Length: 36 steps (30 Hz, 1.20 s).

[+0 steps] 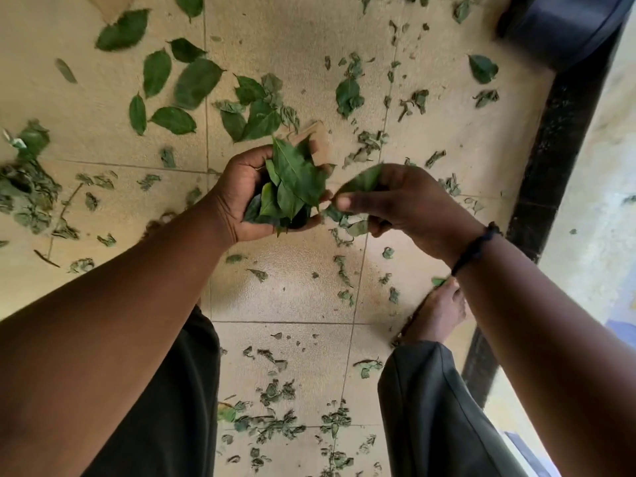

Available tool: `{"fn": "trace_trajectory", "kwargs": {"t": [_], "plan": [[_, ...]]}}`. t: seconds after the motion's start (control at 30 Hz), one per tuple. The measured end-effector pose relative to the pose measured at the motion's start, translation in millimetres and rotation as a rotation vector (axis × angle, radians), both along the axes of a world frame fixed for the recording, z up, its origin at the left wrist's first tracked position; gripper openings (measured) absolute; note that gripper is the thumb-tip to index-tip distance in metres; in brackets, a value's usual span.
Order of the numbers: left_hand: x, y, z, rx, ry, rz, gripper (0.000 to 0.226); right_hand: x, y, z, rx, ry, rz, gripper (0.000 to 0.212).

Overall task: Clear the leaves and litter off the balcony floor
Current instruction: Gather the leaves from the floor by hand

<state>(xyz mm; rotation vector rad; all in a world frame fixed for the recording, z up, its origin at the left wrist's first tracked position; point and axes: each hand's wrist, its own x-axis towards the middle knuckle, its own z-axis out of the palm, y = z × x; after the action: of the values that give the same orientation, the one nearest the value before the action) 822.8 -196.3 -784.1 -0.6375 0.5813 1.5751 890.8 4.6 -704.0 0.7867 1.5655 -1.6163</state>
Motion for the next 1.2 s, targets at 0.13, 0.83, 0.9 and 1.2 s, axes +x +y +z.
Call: {"fn": "trace_trajectory", "kwargs": {"t": [0.13, 0.83, 0.9, 1.2], "plan": [[8.5, 23.0, 5.4, 0.027, 0.022, -0.12, 0.034, -14.1, -14.0, 16.7, 0.29, 0.122, 0.321, 0.037], [-38.3, -28.6, -7.4, 0.11, 0.053, 0.005, 0.044, -18.8, -54.7, -177.0, 0.431, -0.262, -0.352, 0.063], [-40.7, -33.9, -4.2, 0.092, 0.064, 0.012, 0.043, -19.9, -58.0, -178.2, 0.458, -0.247, -0.34, 0.037], [-22.0, -42.1, 26.0, 0.051, 0.022, 0.106, 0.046, 11.9, -51.9, -75.7, 0.293, -0.238, -0.629, 0.008]]}}
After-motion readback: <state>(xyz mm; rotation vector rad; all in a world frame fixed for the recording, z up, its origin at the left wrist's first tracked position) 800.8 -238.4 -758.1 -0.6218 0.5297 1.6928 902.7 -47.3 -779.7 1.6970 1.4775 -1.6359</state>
